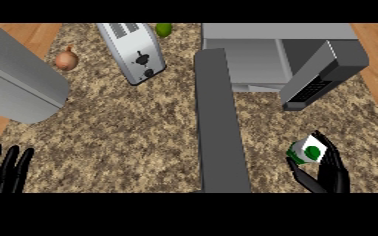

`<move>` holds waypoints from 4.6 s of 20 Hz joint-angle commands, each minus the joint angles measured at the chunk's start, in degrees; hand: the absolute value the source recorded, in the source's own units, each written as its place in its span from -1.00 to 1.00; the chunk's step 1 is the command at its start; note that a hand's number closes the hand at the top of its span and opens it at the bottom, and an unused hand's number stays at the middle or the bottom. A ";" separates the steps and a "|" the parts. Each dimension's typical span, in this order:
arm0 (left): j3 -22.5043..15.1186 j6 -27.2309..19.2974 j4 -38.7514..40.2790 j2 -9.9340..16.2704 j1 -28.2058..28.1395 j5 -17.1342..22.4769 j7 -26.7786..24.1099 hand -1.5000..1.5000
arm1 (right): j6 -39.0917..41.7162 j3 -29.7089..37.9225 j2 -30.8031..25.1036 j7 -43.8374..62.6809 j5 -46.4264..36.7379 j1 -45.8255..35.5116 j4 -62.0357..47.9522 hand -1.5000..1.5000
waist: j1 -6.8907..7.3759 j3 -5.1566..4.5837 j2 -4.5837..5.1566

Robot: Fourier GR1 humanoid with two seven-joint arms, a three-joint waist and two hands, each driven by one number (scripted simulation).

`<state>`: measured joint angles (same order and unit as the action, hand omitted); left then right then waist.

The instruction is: Pick up the milk, place it into the microwave and close the microwave

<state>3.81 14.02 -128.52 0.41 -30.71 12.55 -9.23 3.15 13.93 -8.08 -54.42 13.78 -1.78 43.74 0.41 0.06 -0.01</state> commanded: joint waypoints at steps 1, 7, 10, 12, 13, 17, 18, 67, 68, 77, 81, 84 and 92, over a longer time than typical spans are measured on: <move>0.27 -0.32 3.31 -0.19 3.07 -1.82 -0.10 -1.00 | -2.57 0.90 -0.06 -5.58 -1.00 -1.64 -0.82 1.00 | -0.24 -0.04 0.02; 2.91 2.19 2.89 0.62 -0.28 1.91 -2.35 -1.00 | -15.14 3.03 3.30 -2.44 -0.99 -2.62 6.43 1.00 | -0.22 -0.09 -0.09; 3.47 4.18 2.09 1.61 -3.10 4.04 -2.88 -1.00 | -15.90 2.59 4.28 -2.78 -1.16 -5.88 5.97 1.00 | 0.08 -0.07 -0.07; 4.22 2.80 1.22 1.29 -0.82 4.67 -0.98 -1.00 | -17.63 -1.63 7.26 0.46 -3.04 -0.98 15.82 1.00 | -0.34 -0.11 -0.15; 4.50 3.67 0.51 1.99 -1.22 4.75 -0.95 -1.00 | -13.63 -2.73 5.90 -2.43 -4.43 -2.41 11.13 1.00 | -0.08 -0.08 -0.09; 0.90 2.93 2.42 -0.33 -1.58 1.28 -3.15 -1.00 | 2.73 -5.79 -3.49 2.31 -3.70 -5.09 9.96 1.00 | 0.29 -0.06 -0.11; 2.44 3.14 3.09 0.99 0.24 3.58 -0.94 -1.00 | 4.06 -7.69 -3.04 0.42 -5.27 -5.79 8.62 1.00 | 0.29 -0.03 0.06; 6.06 6.71 7.20 1.37 8.95 5.60 2.01 -1.00 | -19.36 -4.17 -4.90 13.69 -20.71 -59.25 -31.60 1.00 | 5.48 0.16 2.56; 8.37 8.81 9.49 3.81 9.94 7.89 1.38 -1.00 | -19.62 -3.26 -3.86 13.37 -19.86 -59.91 -32.04 1.00 | 5.68 0.11 2.63; 7.32 7.71 8.54 3.85 10.90 4.62 2.09 -1.00 | -33.28 1.33 -5.73 16.23 -17.48 -62.39 -34.62 1.00 | 8.09 0.21 3.92; 6.15 6.76 8.72 3.86 13.50 2.46 2.58 -1.00 | -41.57 -3.09 -6.41 15.37 -22.86 -62.77 -36.40 -1.00 | 8.44 0.10 4.66; 5.83 7.71 8.39 4.41 13.05 2.37 2.53 -1.00 | -44.94 -4.20 -7.46 17.19 -24.42 -64.11 -37.90 -1.00 | 9.79 0.10 4.69; 3.52 6.80 10.22 3.36 14.39 -0.71 2.86 -1.00 | -43.08 -4.32 -6.13 21.60 -24.74 -66.02 -40.87 -1.00 | 10.12 0.23 4.99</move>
<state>8.92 20.95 -119.38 4.42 -16.69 13.25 -6.53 -42.37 9.03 -15.15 -35.41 -11.55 -66.05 4.08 10.39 0.21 5.00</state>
